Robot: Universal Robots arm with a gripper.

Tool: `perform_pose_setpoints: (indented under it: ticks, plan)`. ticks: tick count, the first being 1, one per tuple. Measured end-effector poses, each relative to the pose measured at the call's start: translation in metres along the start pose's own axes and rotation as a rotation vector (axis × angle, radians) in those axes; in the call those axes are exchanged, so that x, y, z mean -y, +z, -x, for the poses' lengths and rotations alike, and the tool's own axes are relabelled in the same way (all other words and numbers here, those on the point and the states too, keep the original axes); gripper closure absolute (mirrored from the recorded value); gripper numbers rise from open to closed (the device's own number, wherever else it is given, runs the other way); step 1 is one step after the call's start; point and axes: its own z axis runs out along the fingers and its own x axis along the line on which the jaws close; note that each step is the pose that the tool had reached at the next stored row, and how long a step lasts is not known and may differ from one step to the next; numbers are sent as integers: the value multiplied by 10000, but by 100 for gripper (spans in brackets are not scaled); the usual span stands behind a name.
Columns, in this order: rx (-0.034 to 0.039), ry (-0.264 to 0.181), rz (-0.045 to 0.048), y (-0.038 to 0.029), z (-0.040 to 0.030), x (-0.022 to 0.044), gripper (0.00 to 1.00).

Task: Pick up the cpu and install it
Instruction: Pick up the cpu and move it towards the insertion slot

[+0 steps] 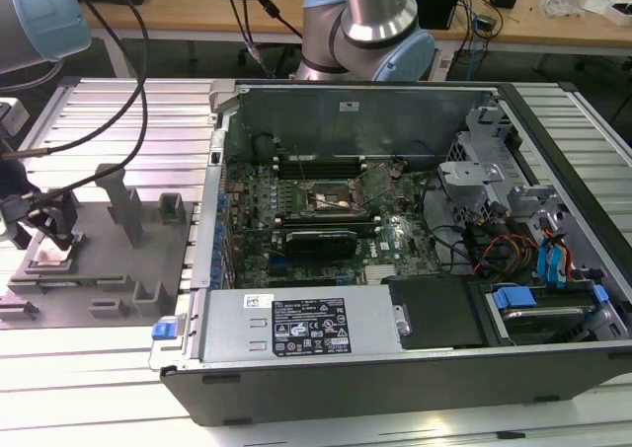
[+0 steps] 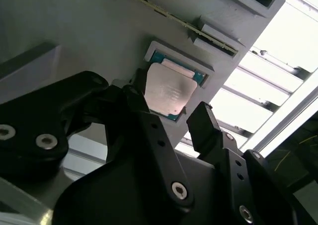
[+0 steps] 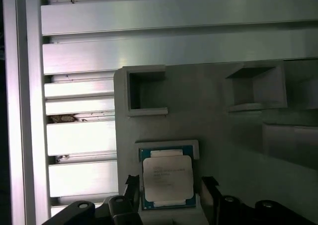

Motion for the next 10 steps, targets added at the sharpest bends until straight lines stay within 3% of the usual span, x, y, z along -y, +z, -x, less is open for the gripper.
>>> perform_pose_setpoints:
  ticks: [5, 10]
  plan:
    - [-5, -1, -3, 60, -2, 3, 40]
    - [-5, 0, -4, 63, -3, 2, 38]
